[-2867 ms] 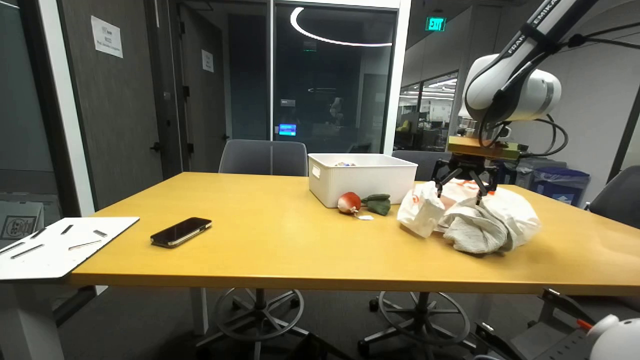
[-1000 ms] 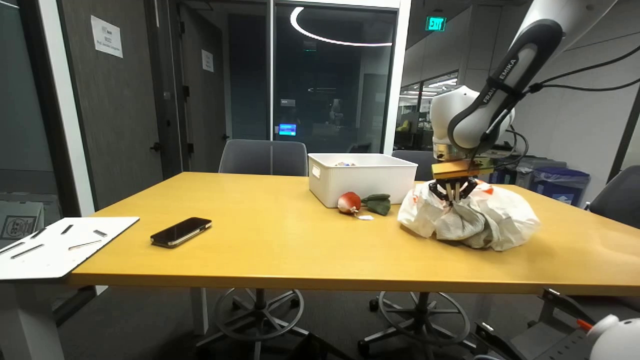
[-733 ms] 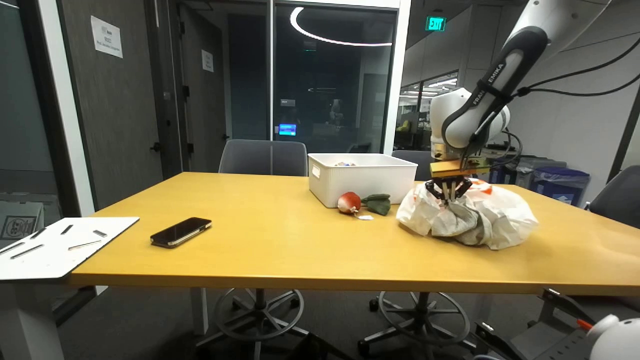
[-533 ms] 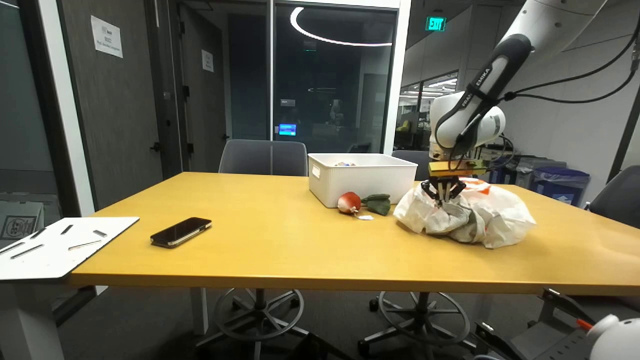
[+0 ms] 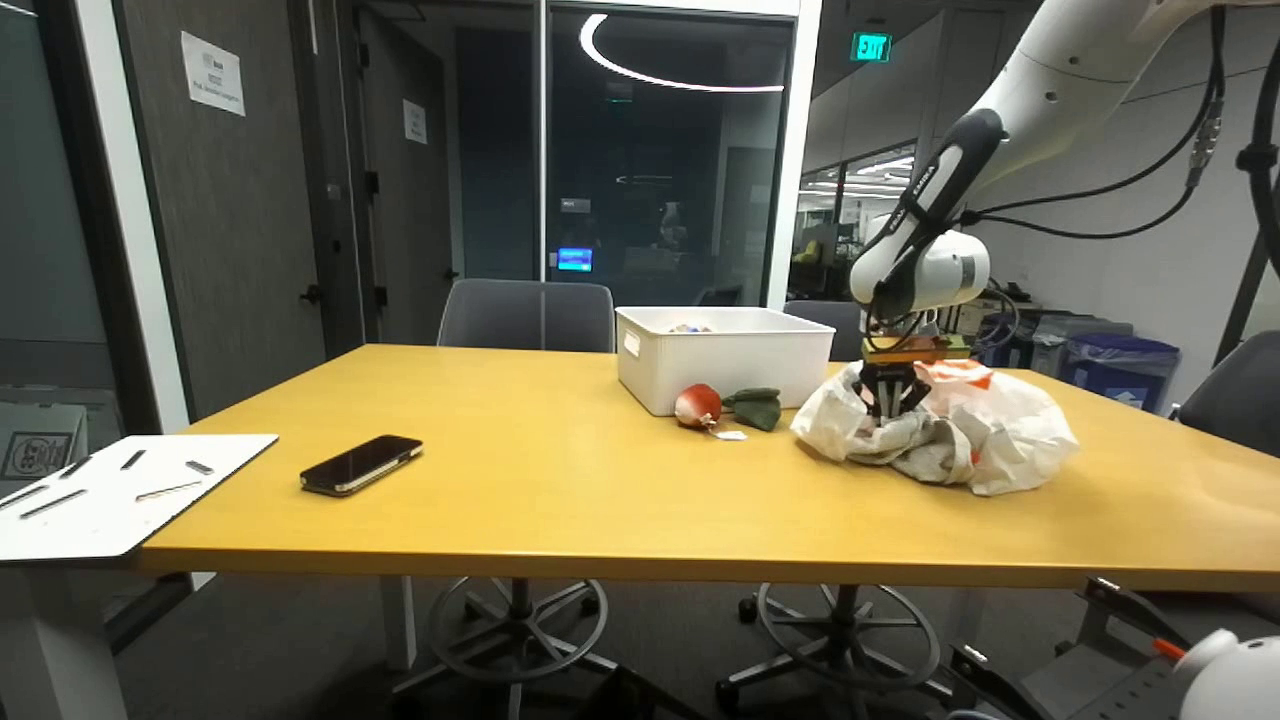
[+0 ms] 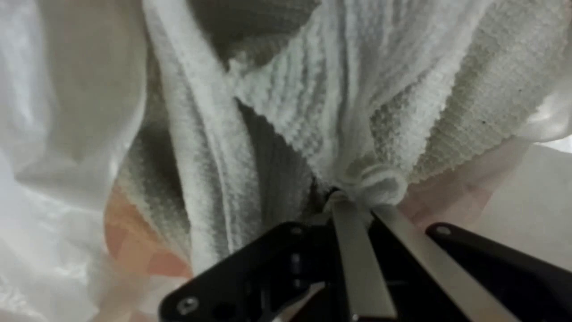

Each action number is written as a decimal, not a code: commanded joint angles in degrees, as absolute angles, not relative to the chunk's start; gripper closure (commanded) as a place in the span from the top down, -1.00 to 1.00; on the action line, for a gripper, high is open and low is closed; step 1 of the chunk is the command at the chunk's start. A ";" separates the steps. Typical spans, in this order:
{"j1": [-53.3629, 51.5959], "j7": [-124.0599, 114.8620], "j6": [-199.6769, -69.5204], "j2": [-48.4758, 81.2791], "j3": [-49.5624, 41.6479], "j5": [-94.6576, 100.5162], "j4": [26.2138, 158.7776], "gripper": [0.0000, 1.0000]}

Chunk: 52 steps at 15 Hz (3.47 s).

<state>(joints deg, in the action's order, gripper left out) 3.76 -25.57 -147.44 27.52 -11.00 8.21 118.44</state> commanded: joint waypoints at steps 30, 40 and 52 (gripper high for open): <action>-5.81 -51.63 -122.48 -2.78 -8.14 16.63 134.62 1.00; -1.83 -77.84 -97.58 -5.12 -0.26 30.38 132.89 1.00; -1.81 -91.02 -74.06 -6.82 3.77 31.06 131.14 1.00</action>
<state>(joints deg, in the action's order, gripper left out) -2.38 -88.21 -82.07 -8.30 2.17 29.28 132.78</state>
